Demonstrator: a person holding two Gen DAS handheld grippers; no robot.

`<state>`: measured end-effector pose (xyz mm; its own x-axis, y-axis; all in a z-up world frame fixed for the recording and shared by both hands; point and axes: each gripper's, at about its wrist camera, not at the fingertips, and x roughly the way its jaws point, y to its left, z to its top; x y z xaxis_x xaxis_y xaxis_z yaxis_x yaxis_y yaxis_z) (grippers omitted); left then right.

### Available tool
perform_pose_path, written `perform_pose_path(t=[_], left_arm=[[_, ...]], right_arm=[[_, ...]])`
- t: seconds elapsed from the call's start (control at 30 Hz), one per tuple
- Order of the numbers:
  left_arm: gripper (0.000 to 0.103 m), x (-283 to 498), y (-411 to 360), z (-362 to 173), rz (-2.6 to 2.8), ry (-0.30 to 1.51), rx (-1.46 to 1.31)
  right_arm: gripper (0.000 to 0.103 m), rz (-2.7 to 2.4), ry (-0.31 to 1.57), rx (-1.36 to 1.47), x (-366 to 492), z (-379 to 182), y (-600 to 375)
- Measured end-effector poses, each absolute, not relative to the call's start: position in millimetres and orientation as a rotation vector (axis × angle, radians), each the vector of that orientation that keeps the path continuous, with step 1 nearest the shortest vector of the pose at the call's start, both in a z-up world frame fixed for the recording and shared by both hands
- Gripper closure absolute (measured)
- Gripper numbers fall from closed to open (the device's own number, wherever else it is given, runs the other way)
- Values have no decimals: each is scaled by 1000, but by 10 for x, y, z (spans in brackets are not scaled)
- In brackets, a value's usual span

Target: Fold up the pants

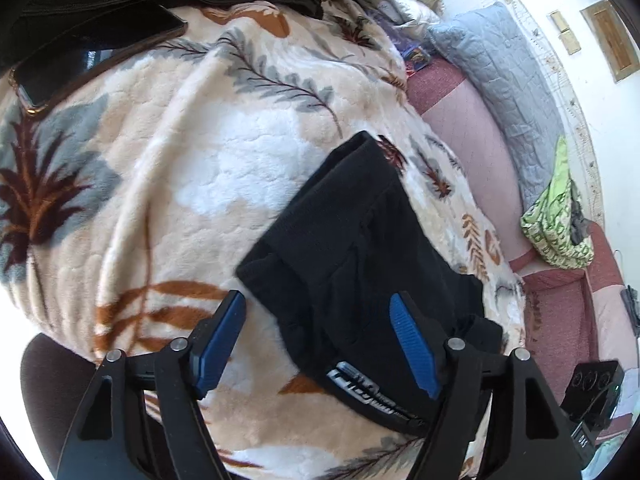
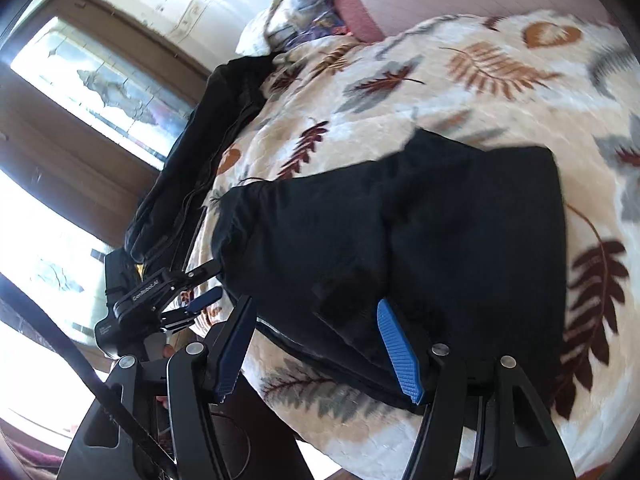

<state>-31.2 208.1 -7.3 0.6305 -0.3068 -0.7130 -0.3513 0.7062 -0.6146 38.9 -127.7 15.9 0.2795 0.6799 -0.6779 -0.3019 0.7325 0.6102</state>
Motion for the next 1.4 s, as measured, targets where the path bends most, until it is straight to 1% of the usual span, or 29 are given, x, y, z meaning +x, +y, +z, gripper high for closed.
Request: perform_pose_path(t=[0.03,0.17,0.23,0.33,0.4,0.47,0.53,0.6,0.7,0.73,0.8,0.87,0.9,0.93,0.97,1.03,1.07,1.1,1.13,1.17,1.2,1.23,1.27,1.33,1.4], left_arm=[[28,-301,2061,-80,15,915,-831],[28,-365,2055,-102,-8,874,-856],[31,-417,2091,-139,-24,855,-892],[32,-438,2074,-176,-39,839,-910],[32,-454,2064,-194,-44,823,-930],[28,-479,2091,-227,-41,799,-976],[27,-481,2109,-249,-42,782,-1009],[27,-455,2068,-227,-41,782,-985],[27,-430,1964,-198,-40,785,-923],[27,-418,1941,-193,-42,787,-909],[32,-375,1879,-183,-49,800,-876],[35,-355,1855,-182,-49,808,-866],[39,-343,1846,-186,-51,813,-866],[49,-334,1841,-192,-50,819,-865],[63,-321,1840,-205,-52,831,-866],[74,-295,1852,-249,-76,861,-887],[77,-302,1869,-251,-85,862,-900],[79,-307,1880,-241,-97,862,-909],[81,-357,1864,-224,-106,860,-913],[82,-368,1863,-204,-110,857,-913],[82,-378,1849,-173,-113,853,-909],[83,-388,1819,-130,-119,850,-901],[83,-400,1789,-88,-121,846,-890],[83,-421,1710,15,-132,834,-859],[83,-445,1632,116,-146,825,-832]], right_arm=[[35,696,1105,377,432,210,-1191],[34,761,1117,262,674,435,-735],[33,792,1143,202,822,491,-472],[31,825,1195,85,1052,502,-6],[31,829,1265,6,1206,421,343],[31,823,1362,-50,1350,287,676],[31,800,1467,-94,1467,103,960],[30,749,1562,-129,1589,-79,1198],[23,652,1680,-157,1773,-293,1476],[18,620,1709,-160,1811,-333,1535],[15,535,1769,-194,1867,-418,1682],[13,476,1779,-304,1841,-491,1846],[12,465,1775,-354,1813,-524,1909],[9,454,1766,-413,1770,-563,1985],[7,445,1746,-485,1703,-607,2061],[7,431,1709,-540,1635,-623,2121],[7,427,1698,-542,1622,-607,2122],[9,444,1688,-541,1606,-574,2109],[15,460,1678,-540,1585,-533,2107],[27,473,1653,-539,1567,-463,2049],[34,482,1635,-533,1544,-403,1989],[50,498,1618,-522,1530,-339,1934],[55,522,1592,-491,1515,-236,1840],[60,560,1557,-420,1489,-81,1678],[62,594,1518,-359,1418,76,1481]])
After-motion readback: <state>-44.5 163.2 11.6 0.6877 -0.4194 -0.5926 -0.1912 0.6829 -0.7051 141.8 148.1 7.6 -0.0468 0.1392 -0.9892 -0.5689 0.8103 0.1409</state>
